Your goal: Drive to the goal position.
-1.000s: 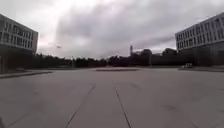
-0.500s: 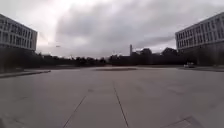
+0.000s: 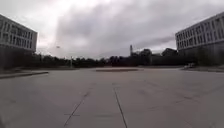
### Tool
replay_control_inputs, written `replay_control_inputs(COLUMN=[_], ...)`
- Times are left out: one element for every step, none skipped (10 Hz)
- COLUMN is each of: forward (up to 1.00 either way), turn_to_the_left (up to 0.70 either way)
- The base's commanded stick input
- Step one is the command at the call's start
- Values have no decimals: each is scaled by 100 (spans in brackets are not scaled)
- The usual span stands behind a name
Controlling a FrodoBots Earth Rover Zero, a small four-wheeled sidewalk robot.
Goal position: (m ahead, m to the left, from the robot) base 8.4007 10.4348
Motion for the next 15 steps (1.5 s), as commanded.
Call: replay_control_inputs(forward=[70, 70, 70, 70, 70, 70, 70, 70, 70, 70, 70, 70, 70, 70, 70], turn_to_the_left=[0, 0, 0, 0, 0, 0, 0, 0, 0, 0, 0, 0, 0, 0, 0])
